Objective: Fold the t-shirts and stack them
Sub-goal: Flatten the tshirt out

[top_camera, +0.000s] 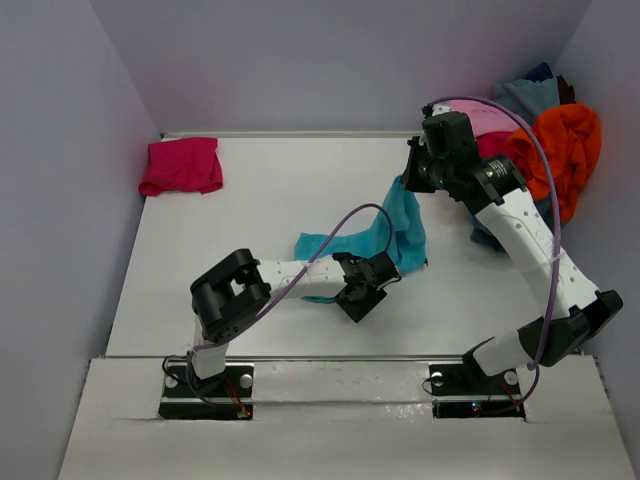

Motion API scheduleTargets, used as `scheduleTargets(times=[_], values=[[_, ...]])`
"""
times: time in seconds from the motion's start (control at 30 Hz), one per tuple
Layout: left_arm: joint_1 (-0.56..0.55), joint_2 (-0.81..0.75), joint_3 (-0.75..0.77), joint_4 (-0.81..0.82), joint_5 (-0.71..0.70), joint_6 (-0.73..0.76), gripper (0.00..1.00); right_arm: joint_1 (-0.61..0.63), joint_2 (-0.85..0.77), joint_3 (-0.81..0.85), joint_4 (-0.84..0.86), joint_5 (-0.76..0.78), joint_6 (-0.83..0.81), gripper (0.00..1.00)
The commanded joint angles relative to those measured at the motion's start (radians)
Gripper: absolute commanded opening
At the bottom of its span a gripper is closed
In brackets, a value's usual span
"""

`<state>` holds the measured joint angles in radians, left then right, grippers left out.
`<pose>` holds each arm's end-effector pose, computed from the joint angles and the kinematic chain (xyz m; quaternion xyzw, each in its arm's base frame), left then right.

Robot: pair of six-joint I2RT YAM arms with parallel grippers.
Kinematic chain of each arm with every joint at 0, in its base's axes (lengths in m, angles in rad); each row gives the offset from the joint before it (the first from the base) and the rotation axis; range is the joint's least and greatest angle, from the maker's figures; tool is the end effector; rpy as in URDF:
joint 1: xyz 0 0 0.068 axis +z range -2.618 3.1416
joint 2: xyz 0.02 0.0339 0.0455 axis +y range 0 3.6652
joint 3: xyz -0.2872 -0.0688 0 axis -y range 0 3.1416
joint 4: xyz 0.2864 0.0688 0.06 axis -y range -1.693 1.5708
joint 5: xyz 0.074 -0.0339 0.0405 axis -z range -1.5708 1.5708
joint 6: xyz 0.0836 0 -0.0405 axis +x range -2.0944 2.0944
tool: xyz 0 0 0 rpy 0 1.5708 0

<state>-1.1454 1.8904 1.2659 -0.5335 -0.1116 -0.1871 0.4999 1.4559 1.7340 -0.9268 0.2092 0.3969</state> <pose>0.1903 -0.3976 0.1235 0.4404 0.8725 -0.0835 0.1946 0.3332 0.1622 0.4410 0.0005 0.8919 0.1076 0.4393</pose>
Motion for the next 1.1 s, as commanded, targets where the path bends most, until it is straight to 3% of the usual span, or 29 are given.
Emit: scheduleTargets(times=[0.0,0.53,1.07], values=[[-0.007,0.013,0.047,-0.017,-0.057,0.017,0.65,0.008,-0.022,0.002,0.048,-0.002,0.007,0.07],[0.012,0.055,0.049,-0.046,-0.154,-0.035,0.61,0.008,-0.034,-0.017,0.052,0.001,0.008,0.07],[0.03,0.065,0.032,-0.072,-0.226,-0.115,0.21,0.008,-0.04,-0.033,0.051,0.004,0.008,0.07]])
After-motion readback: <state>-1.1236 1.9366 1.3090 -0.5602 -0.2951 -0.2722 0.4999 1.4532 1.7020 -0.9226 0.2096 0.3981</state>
